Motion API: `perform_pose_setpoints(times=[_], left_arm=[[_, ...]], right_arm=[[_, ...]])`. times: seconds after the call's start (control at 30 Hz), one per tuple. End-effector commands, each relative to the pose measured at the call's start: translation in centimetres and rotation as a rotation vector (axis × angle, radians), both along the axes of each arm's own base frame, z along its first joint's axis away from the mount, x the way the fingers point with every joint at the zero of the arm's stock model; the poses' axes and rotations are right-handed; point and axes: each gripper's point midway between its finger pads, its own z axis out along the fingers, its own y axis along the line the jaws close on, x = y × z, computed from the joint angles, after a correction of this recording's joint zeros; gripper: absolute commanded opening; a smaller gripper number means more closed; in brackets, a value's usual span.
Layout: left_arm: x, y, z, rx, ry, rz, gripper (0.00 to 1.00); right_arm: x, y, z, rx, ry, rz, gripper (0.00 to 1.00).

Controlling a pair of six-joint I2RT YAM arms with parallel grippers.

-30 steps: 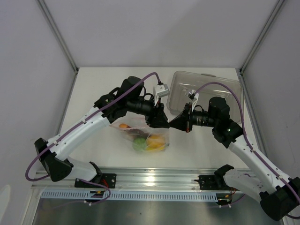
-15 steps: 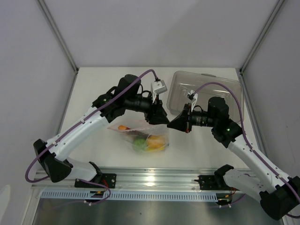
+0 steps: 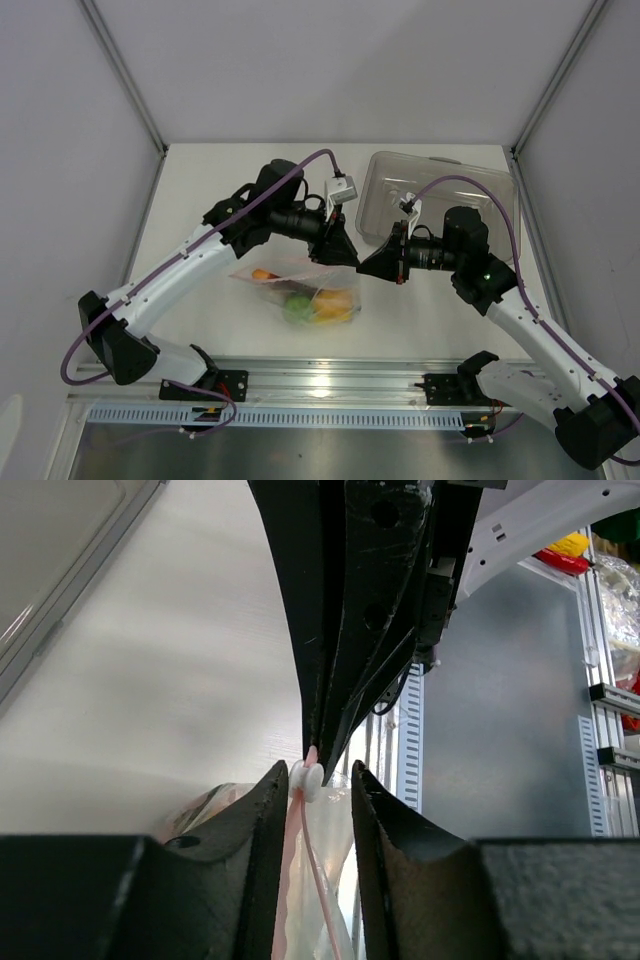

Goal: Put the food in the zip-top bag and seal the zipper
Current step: Zip the zipper food storage bag at the center of the board.

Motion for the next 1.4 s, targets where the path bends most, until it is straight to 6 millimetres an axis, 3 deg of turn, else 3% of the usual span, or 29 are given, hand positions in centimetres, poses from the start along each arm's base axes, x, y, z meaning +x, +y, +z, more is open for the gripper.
perform_pose_setpoints(times=[0.0,0.3,0.4,0.57,0.67,0.9,1.37], left_arm=[[-0.9,0.0,0.0,-0.023,-0.002,-0.075,0.33],[-0.8,0.2,-0.8,0.004,0.019,-0.066,0.18],[-0.7,0.1,-1.0,0.009,0.021,-0.062,0.27],[-0.5,0.1,-1.1,0.011,0.013,-0.052,0.32],[-0.6,0.1,-1.1,0.011,0.016,-0.058,0.26],[-0.3,0.2,-0.7,0.004,0.008,-0.04,0.02],[0.5,1.8,-1.8,0.07,-0.025,0.074,0.01]], right_arm=[[0.1,0.0,2.8,0.046,-0.078,0.003,0.0],[0.3,0.0,2.6,0.045,-0.069,-0.005,0.0],[0.3,0.0,2.6,0.046,-0.07,-0.004,0.0],[0.3,0.0,2.6,0.046,-0.068,-0.004,0.0],[0.3,-0.1,2.6,0.044,-0.067,-0.007,0.0],[0.6,0.0,2.4,0.039,-0.056,-0.022,0.0],[2.4,-0.8,2.8,0.067,-0.039,-0.13,0.0]])
